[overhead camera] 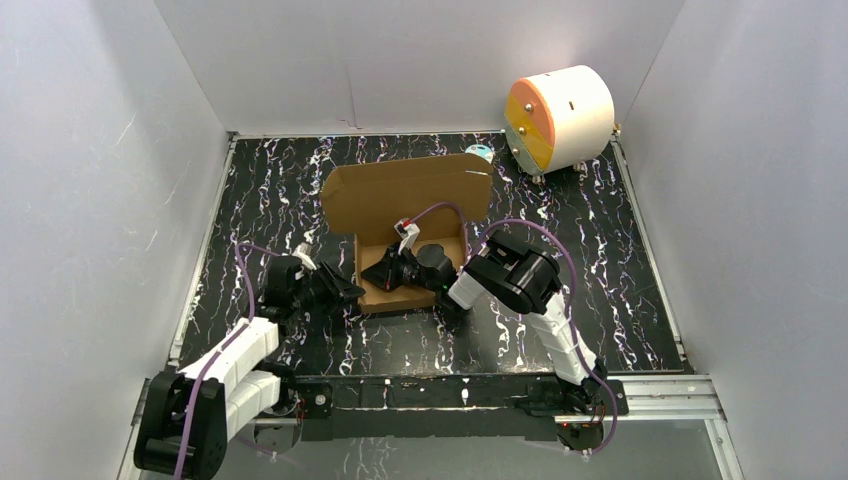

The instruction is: Fold the paper box

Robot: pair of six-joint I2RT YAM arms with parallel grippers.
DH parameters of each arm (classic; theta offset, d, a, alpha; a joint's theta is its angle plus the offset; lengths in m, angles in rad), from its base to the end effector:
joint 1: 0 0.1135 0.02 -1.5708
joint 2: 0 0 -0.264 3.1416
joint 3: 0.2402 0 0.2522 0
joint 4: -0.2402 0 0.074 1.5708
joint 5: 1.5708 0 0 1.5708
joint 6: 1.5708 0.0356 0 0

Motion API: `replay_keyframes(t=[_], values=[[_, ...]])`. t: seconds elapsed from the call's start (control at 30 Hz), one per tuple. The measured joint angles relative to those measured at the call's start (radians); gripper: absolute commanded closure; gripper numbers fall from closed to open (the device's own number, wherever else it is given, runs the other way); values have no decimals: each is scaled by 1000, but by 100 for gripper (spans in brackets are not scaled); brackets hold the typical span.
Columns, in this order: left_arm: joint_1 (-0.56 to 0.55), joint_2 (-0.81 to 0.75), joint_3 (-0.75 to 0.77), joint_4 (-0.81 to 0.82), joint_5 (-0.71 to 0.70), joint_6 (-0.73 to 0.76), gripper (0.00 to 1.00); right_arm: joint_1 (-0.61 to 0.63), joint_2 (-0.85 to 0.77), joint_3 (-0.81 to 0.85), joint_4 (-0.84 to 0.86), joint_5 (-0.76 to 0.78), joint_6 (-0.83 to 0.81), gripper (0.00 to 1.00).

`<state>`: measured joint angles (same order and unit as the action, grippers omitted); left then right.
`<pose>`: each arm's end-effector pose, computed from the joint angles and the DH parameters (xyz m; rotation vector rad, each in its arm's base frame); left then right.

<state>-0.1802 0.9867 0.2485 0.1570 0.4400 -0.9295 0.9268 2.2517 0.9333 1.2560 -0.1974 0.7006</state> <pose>0.1790 -0.0480 0.1550 -0.5804 2.2304 -1.0853 0.2431 0.3354 0.0896 -0.3739 1.7907 1.3676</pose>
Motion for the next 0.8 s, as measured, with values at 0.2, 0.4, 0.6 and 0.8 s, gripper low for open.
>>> replay_keyframes(t=[0.2,0.4,0.6,0.8], values=[[-43,8,66,-114,-77,29,83,3,6,14,-8,0,-1,83],[-141,29,133,-190,-199,45,82,3,6,14,-9,1,-2,83],[-217,50,234,-337,-360,86,87,3,6,14,-8,1,-5,83],[-301,121,305,-396,-479,100,92,3,6,14,-9,5,-9,83]])
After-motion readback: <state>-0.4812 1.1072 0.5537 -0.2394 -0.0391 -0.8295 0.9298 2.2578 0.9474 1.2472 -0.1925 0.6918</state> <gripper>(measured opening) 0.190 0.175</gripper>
